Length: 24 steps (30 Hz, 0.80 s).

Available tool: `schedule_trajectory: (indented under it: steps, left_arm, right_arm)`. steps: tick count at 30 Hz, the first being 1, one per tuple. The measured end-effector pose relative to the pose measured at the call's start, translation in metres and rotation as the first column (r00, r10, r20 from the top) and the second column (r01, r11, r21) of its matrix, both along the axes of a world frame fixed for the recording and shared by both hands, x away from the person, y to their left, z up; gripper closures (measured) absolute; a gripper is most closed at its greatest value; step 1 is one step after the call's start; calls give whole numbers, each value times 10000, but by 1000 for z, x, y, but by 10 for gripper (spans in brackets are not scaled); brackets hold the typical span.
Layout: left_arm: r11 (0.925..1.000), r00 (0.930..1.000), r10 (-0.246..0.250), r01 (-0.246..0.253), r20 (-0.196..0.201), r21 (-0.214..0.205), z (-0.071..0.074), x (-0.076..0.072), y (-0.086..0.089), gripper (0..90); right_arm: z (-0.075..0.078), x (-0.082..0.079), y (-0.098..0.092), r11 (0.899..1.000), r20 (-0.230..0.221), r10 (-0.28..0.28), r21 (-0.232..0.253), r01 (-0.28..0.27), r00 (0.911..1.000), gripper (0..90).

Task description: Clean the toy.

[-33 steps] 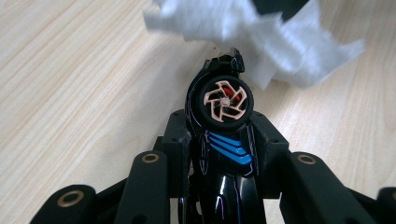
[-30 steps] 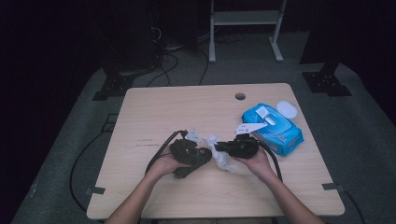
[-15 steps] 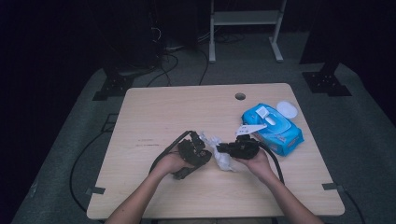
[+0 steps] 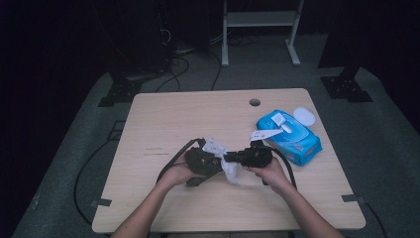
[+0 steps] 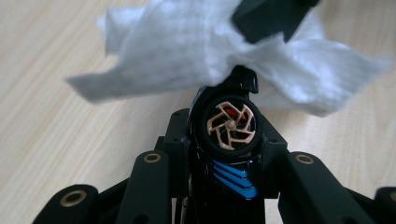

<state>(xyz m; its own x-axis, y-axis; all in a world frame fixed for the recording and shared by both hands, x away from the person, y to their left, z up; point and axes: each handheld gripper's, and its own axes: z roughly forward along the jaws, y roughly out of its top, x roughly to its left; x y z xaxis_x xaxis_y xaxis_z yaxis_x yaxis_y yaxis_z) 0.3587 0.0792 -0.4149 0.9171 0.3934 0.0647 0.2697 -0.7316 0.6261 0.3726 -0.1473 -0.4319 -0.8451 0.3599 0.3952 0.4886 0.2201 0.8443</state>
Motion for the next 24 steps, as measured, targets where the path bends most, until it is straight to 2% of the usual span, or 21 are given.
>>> schedule_trajectory:
  steps: [7, 10, 13, 16, 19, 24]
  left_arm:
    - [9973, 9992, -190, 214, 347, -698, 8, -4, 9, 649]
    - [9974, 9982, -306, 339, 519, -635, 11, -6, 7, 649]
    - [9965, 9977, -353, 395, 576, -740, 11, -6, 5, 648]
    - [9945, 9975, -309, 370, 636, -977, 14, -6, 7, 648]
    - [9927, 9975, -265, 339, 656, -1153, 14, -7, 8, 648]
    - [9878, 9968, -322, 428, 731, -1495, 18, -6, 7, 648]
  right_arm:
    - [-8, 5, -14, 9998, -455, -109, 177, 118, 9989, 833]
    - [-7, 5, -17, 9996, -488, -106, 241, 118, 9988, 833]
    - [2, 3, -15, 9981, -273, 57, 622, -40, 9996, 834]
    - [6, 3, -16, 9980, -37, 42, 629, -39, 10000, 834]
    - [-1, 4, -21, 9994, -121, -181, 307, 185, 9998, 833]
    - [-21, 6, -26, 9990, -519, -423, -151, 416, 9978, 833]
